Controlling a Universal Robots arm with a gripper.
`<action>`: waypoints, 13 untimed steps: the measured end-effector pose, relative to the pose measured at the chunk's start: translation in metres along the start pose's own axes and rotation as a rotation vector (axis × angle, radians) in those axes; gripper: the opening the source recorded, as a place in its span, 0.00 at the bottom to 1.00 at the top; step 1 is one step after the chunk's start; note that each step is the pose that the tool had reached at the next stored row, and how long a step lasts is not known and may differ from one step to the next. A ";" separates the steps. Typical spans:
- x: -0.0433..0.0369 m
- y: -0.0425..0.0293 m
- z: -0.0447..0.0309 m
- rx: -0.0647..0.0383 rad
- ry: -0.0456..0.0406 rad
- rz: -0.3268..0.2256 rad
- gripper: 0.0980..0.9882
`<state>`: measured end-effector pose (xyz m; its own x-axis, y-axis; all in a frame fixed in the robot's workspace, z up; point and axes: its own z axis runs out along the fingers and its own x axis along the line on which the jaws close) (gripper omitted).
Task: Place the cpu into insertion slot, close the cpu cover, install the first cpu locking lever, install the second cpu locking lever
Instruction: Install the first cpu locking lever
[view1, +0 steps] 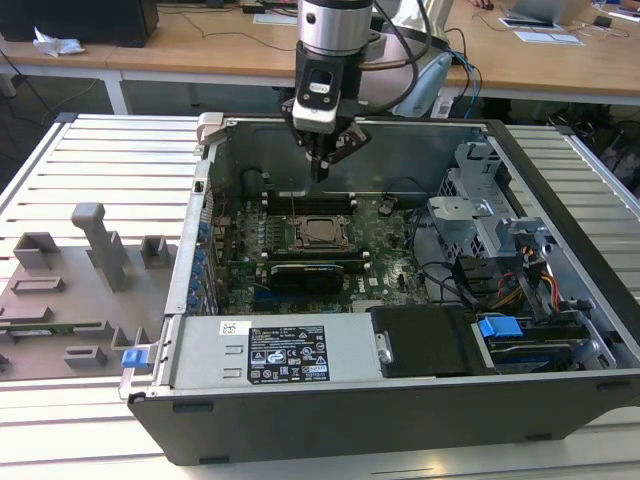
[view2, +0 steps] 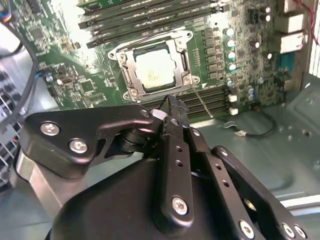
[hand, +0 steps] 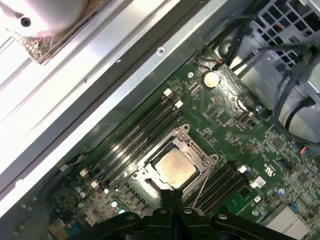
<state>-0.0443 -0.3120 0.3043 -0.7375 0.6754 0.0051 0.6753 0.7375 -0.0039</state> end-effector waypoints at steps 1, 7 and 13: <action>0.0000 0.0000 0.0000 0.000 0.0000 -0.017 0.01; 0.0000 0.0000 0.0000 0.001 -0.0006 -0.161 0.01; 0.0000 0.0000 0.0000 0.002 -0.0012 -0.322 0.01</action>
<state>-0.0443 -0.3120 0.3043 -0.9132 0.4075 0.0052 0.4075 0.9132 -0.0038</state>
